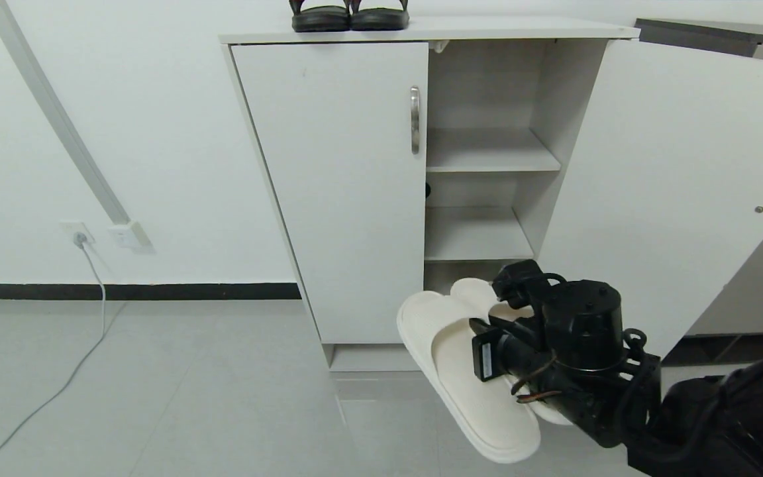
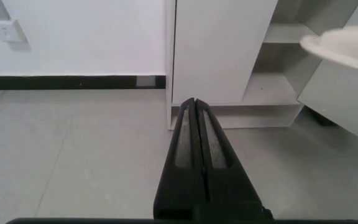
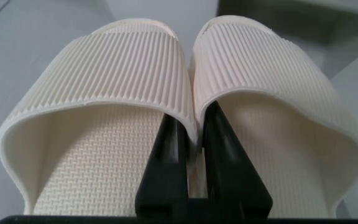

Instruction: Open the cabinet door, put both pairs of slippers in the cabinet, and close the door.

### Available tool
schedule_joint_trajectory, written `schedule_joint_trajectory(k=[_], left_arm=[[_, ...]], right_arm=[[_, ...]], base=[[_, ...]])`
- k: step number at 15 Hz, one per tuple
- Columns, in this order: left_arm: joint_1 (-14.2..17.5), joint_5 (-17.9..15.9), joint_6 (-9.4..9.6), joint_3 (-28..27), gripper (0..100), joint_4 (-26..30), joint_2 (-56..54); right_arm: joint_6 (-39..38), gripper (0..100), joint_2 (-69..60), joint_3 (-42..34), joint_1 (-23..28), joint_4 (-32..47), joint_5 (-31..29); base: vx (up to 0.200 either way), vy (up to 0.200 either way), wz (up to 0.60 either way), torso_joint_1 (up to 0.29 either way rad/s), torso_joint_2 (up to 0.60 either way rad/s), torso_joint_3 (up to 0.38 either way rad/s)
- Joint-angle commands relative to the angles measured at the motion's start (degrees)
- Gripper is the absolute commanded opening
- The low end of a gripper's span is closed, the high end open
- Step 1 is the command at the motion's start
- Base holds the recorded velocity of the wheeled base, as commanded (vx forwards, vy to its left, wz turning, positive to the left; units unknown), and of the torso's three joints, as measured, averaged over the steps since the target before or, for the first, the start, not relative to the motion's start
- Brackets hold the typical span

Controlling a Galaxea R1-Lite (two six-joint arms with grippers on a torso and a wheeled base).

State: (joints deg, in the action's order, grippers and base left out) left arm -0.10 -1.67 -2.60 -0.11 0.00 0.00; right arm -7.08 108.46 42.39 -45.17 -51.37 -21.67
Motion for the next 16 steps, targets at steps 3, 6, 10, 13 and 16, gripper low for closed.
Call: schedule_joint_trajectory(k=[3,6,10,13,16], left_arm=[[0.0,0.0,-0.04,0.0,0,0.0,0.2],[0.0,0.0,-0.04,0.0,0,0.0,0.2],[0.0,0.0,-0.04,0.0,0,0.0,0.2],[0.0,0.0,-0.04,0.0,0,0.0,0.2],[0.0,0.0,-0.04,0.0,0,0.0,0.2]], right_arm=[[-0.1,0,13.0,16.9,-1.2,0.1,-18.7],[-0.2,0,14.0,18.6,-1.1,0.3,-22.6],[-0.1,0,14.0,18.4,-1.0,0.2,-23.0],[-0.1,0,14.0,18.3,-0.6,0.0,-23.0],[-0.2,0,14.0,18.3,-0.4,0.0,-23.0]], base=[[0.0,0.0,0.0,0.0,0.0,0.0],[0.0,0.0,0.0,0.0,0.0,0.0],[0.0,0.0,0.0,0.0,0.0,0.0],[0.0,-0.2,0.0,-0.002,0.0,0.002],[0.0,-0.2,0.0,0.002,0.0,0.001]])
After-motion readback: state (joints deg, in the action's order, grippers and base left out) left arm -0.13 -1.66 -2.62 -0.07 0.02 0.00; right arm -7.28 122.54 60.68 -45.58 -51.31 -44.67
